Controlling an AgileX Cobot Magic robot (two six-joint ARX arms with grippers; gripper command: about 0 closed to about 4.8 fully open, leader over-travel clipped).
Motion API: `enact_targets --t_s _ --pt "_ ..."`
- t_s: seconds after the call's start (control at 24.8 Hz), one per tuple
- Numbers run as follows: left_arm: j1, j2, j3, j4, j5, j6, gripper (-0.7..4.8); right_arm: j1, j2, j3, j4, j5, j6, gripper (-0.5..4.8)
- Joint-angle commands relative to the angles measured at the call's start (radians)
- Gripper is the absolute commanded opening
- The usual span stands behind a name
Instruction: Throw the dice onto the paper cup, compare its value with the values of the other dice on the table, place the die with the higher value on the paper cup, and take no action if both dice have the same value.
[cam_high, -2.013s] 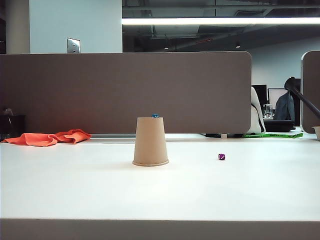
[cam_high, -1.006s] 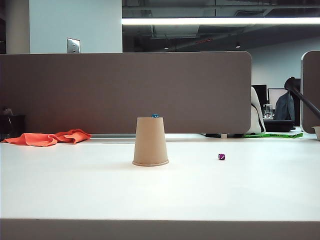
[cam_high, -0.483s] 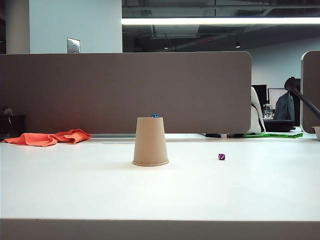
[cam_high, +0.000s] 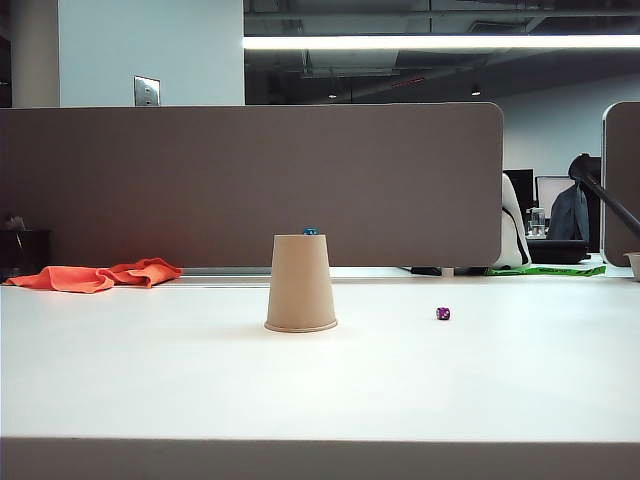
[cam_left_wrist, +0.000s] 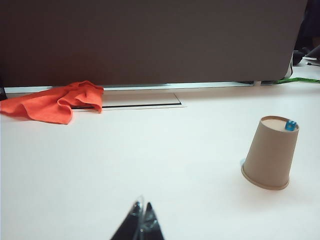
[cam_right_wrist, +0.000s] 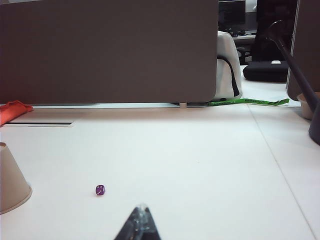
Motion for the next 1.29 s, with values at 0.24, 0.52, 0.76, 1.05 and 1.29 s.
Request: enact_targets --t_s 0.24,0.52,0.76,1.05,1.29 --pt "0.000 0.000 0.003 0.008 -0.023 0.047 -0.06 0.000 0.000 0.005 0.016 0.002 -0.002 -0.01" --pt "0.000 0.000 0.003 0.008 -0.051 0.052 -0.06 0.000 0.000 0.005 0.014 0.002 -0.003 -0.01" --pt "0.001 0.000 0.003 0.007 -0.054 0.072 -0.06 0.000 0.000 0.005 -0.014 0.001 -0.029 -0.01" --pt "0.001 0.000 0.003 0.000 -0.054 0.074 -0.06 0.000 0.000 0.005 -0.033 -0.002 -0.063 -0.01" --pt "0.001 0.000 0.003 0.000 -0.038 0.101 -0.06 0.000 0.000 0.005 -0.037 -0.002 -0.085 -0.01"
